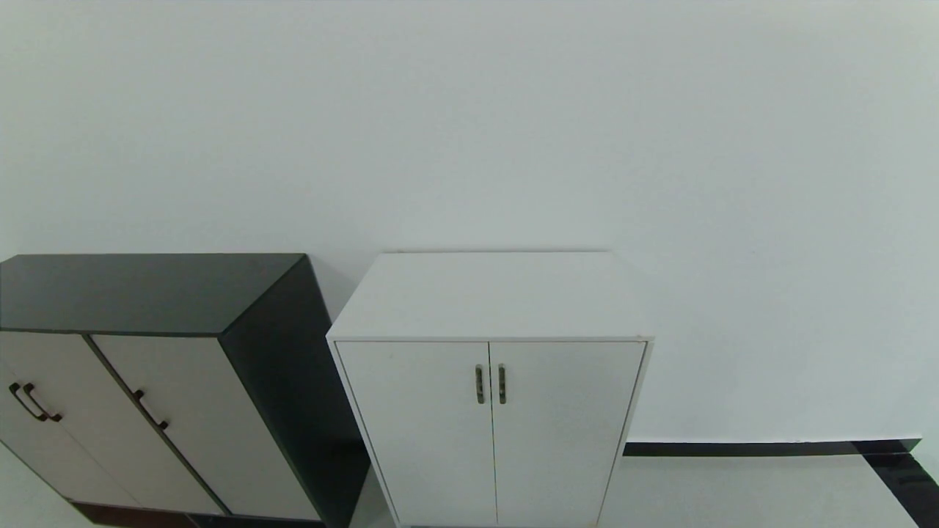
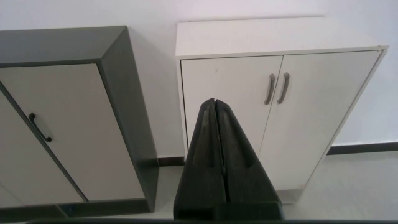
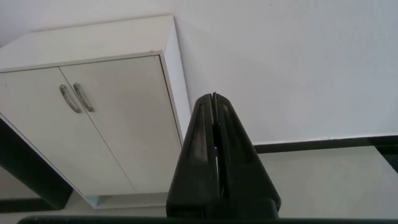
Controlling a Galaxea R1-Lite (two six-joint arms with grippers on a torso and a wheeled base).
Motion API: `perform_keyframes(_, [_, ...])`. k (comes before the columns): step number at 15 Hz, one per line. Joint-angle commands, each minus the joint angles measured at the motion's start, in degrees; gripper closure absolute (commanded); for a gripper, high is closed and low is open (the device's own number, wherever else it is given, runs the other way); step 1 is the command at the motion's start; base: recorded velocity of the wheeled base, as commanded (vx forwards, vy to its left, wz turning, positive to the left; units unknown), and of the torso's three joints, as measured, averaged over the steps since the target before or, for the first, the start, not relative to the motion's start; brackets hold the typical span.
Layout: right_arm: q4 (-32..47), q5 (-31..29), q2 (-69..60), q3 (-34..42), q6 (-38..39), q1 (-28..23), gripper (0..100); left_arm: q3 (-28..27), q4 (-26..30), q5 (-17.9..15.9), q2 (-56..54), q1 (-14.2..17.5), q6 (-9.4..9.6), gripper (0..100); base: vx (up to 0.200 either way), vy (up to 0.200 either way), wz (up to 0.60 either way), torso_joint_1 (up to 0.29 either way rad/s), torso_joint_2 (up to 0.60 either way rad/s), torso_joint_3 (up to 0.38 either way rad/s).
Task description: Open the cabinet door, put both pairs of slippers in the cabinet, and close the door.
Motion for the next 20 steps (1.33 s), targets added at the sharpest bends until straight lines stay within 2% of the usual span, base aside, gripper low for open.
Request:
perform_keyframes(1, [0.0, 0.0, 0.2, 0.0, 0.0, 0.0, 100, 0.0, 0.0, 0.0, 0.0, 0.0, -0.01, 100, 0.000, 0.000, 0.00, 0.000, 0.00, 0.000])
perform_keyframes(20, [-0.1, -0.8, 0.2, 0.0, -0.5, 0.0, 100, 0.0, 0.0, 0.0, 0.0, 0.0, 0.08, 100, 0.000, 0.000, 0.00, 0.000, 0.00, 0.000])
